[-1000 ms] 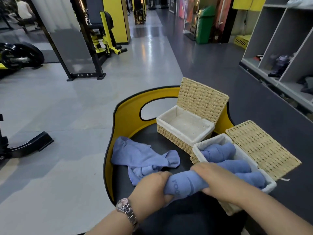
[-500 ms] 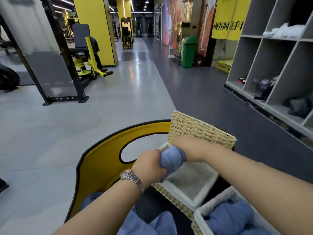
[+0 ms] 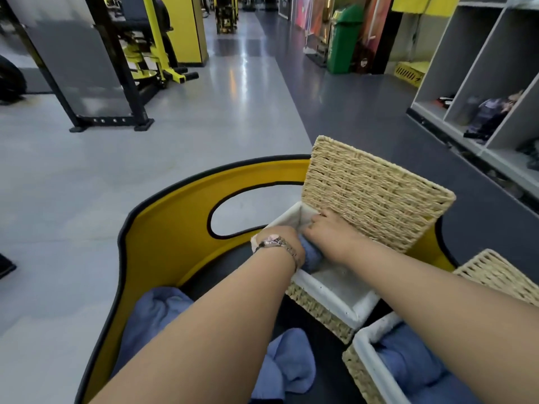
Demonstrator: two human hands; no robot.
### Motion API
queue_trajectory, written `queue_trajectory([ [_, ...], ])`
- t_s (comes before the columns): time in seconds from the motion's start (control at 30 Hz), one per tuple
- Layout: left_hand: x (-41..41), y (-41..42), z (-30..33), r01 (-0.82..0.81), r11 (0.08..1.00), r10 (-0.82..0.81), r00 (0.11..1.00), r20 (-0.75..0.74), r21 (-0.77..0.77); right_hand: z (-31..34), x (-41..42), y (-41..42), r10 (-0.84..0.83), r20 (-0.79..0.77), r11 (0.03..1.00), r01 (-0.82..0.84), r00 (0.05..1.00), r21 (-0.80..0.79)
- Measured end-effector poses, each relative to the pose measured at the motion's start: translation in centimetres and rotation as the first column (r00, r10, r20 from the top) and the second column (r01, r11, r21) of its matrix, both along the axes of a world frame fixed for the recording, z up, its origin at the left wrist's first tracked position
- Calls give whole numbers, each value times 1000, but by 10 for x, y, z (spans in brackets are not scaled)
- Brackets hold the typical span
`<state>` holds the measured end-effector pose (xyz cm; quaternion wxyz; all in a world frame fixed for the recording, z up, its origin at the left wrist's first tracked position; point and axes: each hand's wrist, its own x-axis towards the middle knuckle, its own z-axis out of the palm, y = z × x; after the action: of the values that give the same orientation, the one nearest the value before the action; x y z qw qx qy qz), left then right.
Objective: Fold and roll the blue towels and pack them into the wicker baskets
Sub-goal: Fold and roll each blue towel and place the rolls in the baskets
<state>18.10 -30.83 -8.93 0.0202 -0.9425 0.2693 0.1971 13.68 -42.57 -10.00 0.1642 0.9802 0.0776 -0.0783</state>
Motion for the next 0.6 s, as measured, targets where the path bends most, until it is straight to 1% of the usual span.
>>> queue_trajectory([
  [0.07, -7, 9, 13, 67, 994, -70, 997, -28, -88, 17, -8, 7, -49, -17, 999, 49, 999, 12],
  [0.1, -14, 19, 22, 97, 982, -105, 994, -38, -165, 28, -15, 12, -86, -22, 996, 87, 996, 19],
  [0.13, -23, 33, 31, 102, 956, -116, 993, -37, -273, 39, -26, 18, -106, 5, 994, 106, 994, 26],
  [0.17, -35, 53, 39, 84, 913, -101, 995, -22, -399, 48, -38, 25, -116, 57, 993, 113, 992, 40],
  [0.2, -47, 75, 44, 65, 857, -71, 997, 9, -511, 54, -51, 33, -120, 139, 990, 109, 983, 87],
  [0.23, -58, 99, 45, 67, 817, -49, 998, 48, -573, 58, -66, 42, -135, 206, 980, 100, 969, 171],
  [0.27, -69, 124, 39, 81, 813, -47, 996, 74, -577, 57, -81, 54, -149, 238, 957, 80, 960, 278],
  [0.3, -80, 149, 28, 77, 833, -48, 997, 67, -547, 54, -98, 71, -164, 221, 917, 66, 961, 393],
  [0.33, -90, 174, 15, 45, 859, -30, 999, 37, -509, 45, -113, 90, -179, 159, 858, 75, 971, 509],
  [0.37, -100, 195, 1, -4, 880, 7, 1000, 5, -474, 35, -128, 111, -190, 42, 783, 125, 981, 609],
  [0.4, -111, 213, -11, -53, 897, 53, 999, -12, -440, 23, -141, 133, -197, -99, 717, 212, 975, 664],
  [0.43, -123, 228, -18, -97, 914, 95, 995, -25, -394, 11, -151, 154, -210, -209, 688, 296, 955, 663],
  [0.47, -134, 238, -23, -139, 934, 129, 990, -50, -328, -3, -157, 170, -237, -258, 694, 349, 937, 629],
  [0.5, -146, 247, -27, -171, 951, 150, 984, -100, -258, -13, -162, 183, -277, -251, 713, 374, 927, 593],
  [0.53, -159, 254, -29, -194, 959, 160, 973, -169, -206, -20, -168, 192, -313, -201, 740, 371, 928, 561],
  [0.57, -170, 261, -30, -205, 961, 161, 961, -224, -187, -21, -174, 199, -328, -160, 768, 362, 931, 529],
  [0.6, -181, 266, -32, -202, 959, 150, 957, -250, -198, -19, -183, 203, -319, -152, 792, 351, 936, 499],
])
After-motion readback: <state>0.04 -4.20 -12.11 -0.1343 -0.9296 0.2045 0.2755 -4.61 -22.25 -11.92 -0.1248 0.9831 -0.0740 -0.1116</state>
